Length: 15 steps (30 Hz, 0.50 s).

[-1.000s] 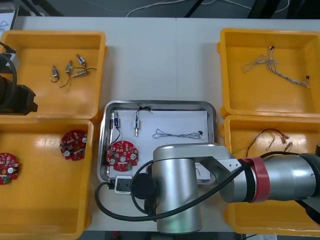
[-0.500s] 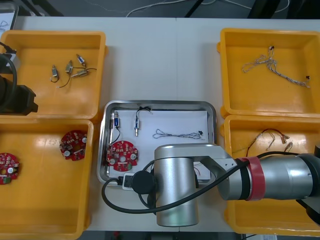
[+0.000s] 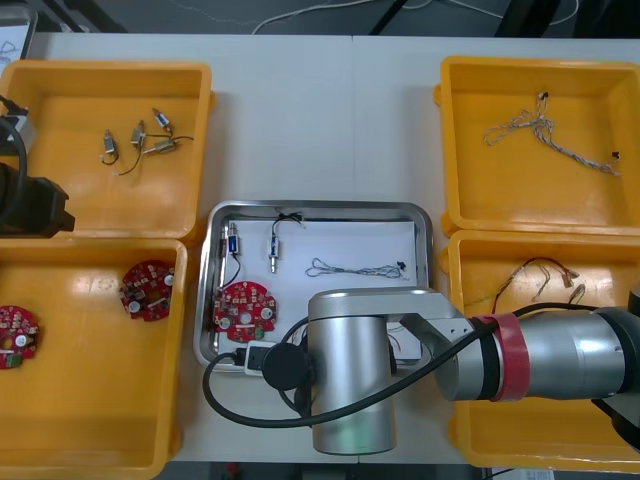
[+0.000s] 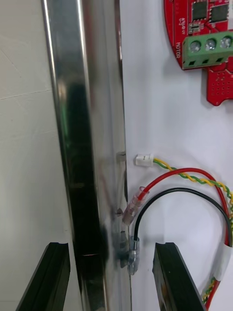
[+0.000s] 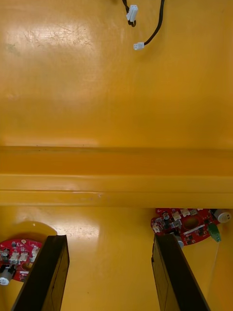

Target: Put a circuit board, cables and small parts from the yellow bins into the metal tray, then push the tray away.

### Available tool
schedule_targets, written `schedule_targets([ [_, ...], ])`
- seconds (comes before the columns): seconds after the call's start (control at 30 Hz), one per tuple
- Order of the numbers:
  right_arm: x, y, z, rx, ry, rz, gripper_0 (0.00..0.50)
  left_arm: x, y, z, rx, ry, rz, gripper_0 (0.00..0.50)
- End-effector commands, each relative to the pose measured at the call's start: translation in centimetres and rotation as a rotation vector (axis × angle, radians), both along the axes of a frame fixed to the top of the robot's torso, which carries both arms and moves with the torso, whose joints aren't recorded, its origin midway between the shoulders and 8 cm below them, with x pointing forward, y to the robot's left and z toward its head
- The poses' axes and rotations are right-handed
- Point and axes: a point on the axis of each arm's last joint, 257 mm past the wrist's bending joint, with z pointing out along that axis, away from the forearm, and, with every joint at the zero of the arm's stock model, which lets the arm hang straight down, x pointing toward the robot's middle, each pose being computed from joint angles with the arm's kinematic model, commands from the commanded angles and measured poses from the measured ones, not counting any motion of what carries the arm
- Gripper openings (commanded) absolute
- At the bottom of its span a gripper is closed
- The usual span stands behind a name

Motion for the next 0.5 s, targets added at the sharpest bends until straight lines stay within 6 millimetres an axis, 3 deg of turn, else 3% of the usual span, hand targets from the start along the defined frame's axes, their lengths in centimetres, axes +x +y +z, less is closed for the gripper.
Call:
schedule_targets([
  [0.03, -0.40, 2.08, 1.09, 0.017, -0.029, 0.072, 0.500, -0.36, -0.14, 0.60, -0.058, -0.028, 0.078, 0.500],
  [0.4, -1.14, 2.74, 1.57, 0.035, -0.026, 0.092, 0.500, -0.38, -0.03, 0.59, -0.056, -0.029, 0.084, 0.500],
  [0.47, -1.22, 2.84, 1.66, 0.038, -0.028, 0.096, 0.442, -0.38, -0.03, 0.59, -0.056, -0.029, 0.084, 0.500],
  [0.5, -1.29, 2.87, 1.67, 0.039, -0.026, 0.097, 0.374, -0.38, -0.03, 0.59, -0.056, -0.029, 0.084, 0.500],
])
